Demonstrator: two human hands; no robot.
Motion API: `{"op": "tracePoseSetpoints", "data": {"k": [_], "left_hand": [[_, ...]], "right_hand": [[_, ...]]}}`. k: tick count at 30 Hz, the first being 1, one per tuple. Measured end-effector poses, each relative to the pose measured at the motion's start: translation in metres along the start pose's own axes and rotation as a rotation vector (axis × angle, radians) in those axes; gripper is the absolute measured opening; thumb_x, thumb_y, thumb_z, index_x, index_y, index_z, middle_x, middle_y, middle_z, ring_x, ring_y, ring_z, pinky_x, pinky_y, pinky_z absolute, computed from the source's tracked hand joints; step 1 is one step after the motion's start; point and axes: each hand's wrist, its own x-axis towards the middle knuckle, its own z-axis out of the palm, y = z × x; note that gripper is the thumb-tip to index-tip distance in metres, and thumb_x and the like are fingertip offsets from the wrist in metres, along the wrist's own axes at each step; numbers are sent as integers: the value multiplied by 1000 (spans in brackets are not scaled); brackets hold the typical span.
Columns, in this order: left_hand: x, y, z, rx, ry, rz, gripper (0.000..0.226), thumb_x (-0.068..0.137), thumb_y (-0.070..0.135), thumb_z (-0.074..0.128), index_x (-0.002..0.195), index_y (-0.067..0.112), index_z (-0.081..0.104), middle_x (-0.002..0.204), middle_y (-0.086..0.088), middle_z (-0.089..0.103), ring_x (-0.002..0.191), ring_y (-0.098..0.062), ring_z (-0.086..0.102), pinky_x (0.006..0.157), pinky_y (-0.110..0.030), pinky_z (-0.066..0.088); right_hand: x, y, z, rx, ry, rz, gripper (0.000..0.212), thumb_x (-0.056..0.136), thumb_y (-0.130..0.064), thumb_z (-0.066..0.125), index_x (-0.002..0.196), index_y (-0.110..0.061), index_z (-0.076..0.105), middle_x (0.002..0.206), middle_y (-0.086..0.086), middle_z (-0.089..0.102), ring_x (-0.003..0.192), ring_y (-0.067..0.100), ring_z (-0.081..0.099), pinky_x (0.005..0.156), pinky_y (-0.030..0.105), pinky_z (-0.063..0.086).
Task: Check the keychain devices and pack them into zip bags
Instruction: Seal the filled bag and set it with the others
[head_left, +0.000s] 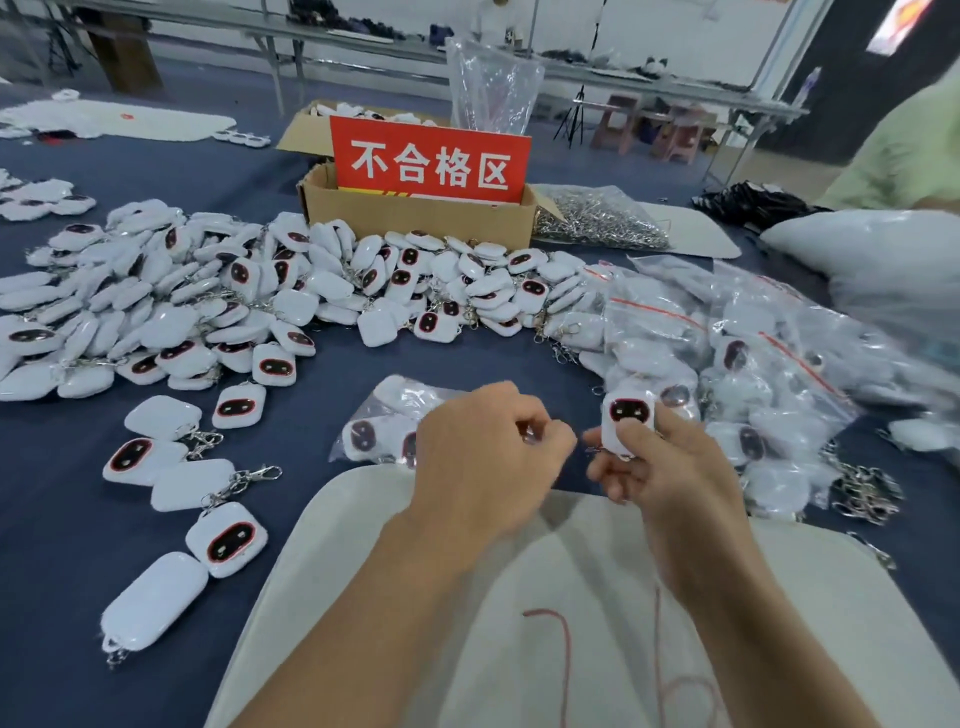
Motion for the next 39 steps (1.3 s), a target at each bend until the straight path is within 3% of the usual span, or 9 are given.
{"op": "tracePoseSetpoints", "data": {"k": [3, 7, 13, 20, 24, 30, 33, 36, 39], "left_hand": [[-9, 11, 9, -89, 1, 73, 24, 81, 40, 59, 91, 34, 79, 75, 9, 60, 72, -11, 56, 69, -31, 46], [-9, 11, 14, -165, -32, 23, 37, 83, 43, 60, 115, 37, 77, 80, 14, 62, 73, -5, 55, 77, -32, 51], [-5, 10, 16, -344, -98, 30, 19, 87, 31, 68, 95, 44, 79, 75, 22, 72, 63, 0, 58, 61, -12, 41], [1, 8, 18, -492, 27, -91, 16, 71, 47, 72, 81, 39, 81, 70, 8, 75, 60, -15, 71, 55, -21, 54], [2, 7, 16, -568, 42, -136, 14, 68, 45, 84, 78, 36, 82, 68, 3, 76, 64, -27, 73, 59, -38, 60], [2, 9, 10, -554, -11, -110, 13, 70, 44, 81, 79, 35, 82, 63, 1, 73, 51, -14, 62, 41, -16, 40], [2, 10, 8, -550, -20, -85, 13, 71, 43, 83, 80, 33, 82, 65, -1, 73, 57, -23, 66, 43, -17, 41], [2, 10, 8, -521, -6, -28, 12, 70, 37, 83, 82, 33, 82, 68, 4, 72, 58, -16, 62, 53, -22, 49], [1, 6, 8, -400, 15, 84, 26, 72, 9, 82, 81, 33, 81, 69, 9, 68, 56, -6, 55, 57, -12, 42]], "right_hand": [[-9, 0, -6, 247, -56, 97, 18, 102, -4, 49, 106, 6, 64, 79, 21, 70, 57, 28, 58, 47, 28, 40], [-6, -1, -3, 270, -51, 106, 19, 98, 1, 53, 91, -4, 71, 73, 17, 65, 70, 34, 56, 49, 31, 37], [-4, 2, 1, 111, -139, 30, 35, 97, -1, 53, 81, -13, 81, 72, 11, 64, 47, 16, 49, 50, 26, 40], [-4, 0, 3, 190, -307, 68, 24, 89, -1, 54, 97, 0, 76, 77, 19, 68, 56, 25, 58, 49, 27, 43], [-6, -1, 4, 195, -364, 56, 28, 77, 1, 56, 97, 0, 76, 74, 16, 69, 58, 23, 57, 51, 26, 44], [-6, 0, 4, 124, -301, 27, 24, 87, 15, 54, 94, 1, 73, 72, 14, 66, 55, 22, 55, 48, 25, 41], [-6, -1, 3, 63, -264, -14, 26, 87, 14, 56, 89, -5, 75, 72, 16, 67, 52, 20, 55, 46, 25, 41], [-5, -1, 0, -42, -194, -95, 33, 86, 12, 57, 87, -13, 77, 74, 12, 70, 62, 19, 60, 56, 28, 47], [-2, 0, -3, -49, -102, -176, 46, 81, 21, 58, 83, -19, 80, 83, 2, 75, 77, 15, 66, 72, 27, 55]]}}
